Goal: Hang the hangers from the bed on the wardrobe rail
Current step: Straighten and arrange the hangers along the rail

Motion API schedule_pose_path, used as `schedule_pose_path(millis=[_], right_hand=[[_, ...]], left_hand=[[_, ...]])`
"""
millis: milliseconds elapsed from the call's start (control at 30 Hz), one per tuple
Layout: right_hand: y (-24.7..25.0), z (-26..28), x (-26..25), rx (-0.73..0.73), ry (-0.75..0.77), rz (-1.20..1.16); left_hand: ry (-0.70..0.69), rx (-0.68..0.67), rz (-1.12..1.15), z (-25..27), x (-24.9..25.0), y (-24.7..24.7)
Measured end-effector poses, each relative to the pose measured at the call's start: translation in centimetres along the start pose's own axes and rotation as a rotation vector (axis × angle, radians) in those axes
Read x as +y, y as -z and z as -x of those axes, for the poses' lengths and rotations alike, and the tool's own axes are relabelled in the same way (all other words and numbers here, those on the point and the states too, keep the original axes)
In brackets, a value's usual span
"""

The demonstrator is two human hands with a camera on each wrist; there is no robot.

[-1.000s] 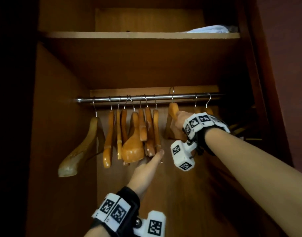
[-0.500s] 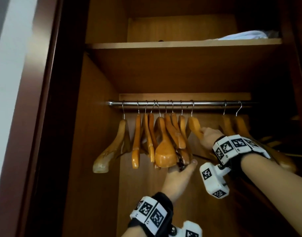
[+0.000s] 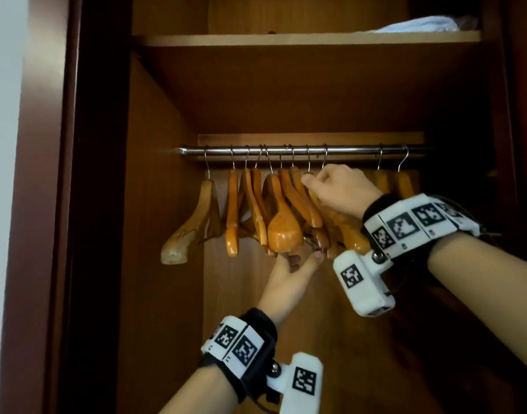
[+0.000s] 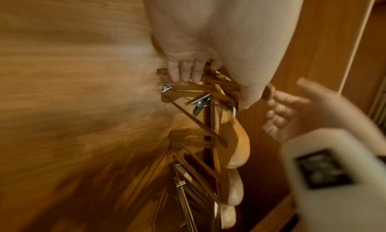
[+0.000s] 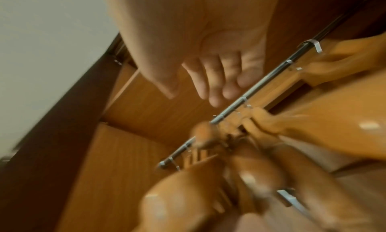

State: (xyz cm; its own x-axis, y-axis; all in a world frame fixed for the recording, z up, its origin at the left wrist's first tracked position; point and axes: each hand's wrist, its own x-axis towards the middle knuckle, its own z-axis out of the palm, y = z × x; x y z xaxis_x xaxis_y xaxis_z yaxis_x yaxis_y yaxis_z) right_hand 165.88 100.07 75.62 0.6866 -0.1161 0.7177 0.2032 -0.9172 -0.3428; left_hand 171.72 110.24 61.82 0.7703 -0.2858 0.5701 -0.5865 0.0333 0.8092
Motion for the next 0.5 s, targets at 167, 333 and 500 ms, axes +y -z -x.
schedule_pose_path(millis=[167, 333, 500], right_hand=[[-1.2, 0.1, -2.5, -0.207, -0.018, 0.187], [-2.3, 0.5, -2.5, -0.28, -0.097, 0.256], [-2.6, 0.5, -3.1, -0.273, -0.155, 0.374]], left_hand=[[0.019, 0.049, 0.088, 0.8, 0.6, 0.5], [0.029, 0.124, 0.109, 1.1, 1.5, 1.8], [0.039, 0.134, 0.098, 1.5, 2.1, 2.9]])
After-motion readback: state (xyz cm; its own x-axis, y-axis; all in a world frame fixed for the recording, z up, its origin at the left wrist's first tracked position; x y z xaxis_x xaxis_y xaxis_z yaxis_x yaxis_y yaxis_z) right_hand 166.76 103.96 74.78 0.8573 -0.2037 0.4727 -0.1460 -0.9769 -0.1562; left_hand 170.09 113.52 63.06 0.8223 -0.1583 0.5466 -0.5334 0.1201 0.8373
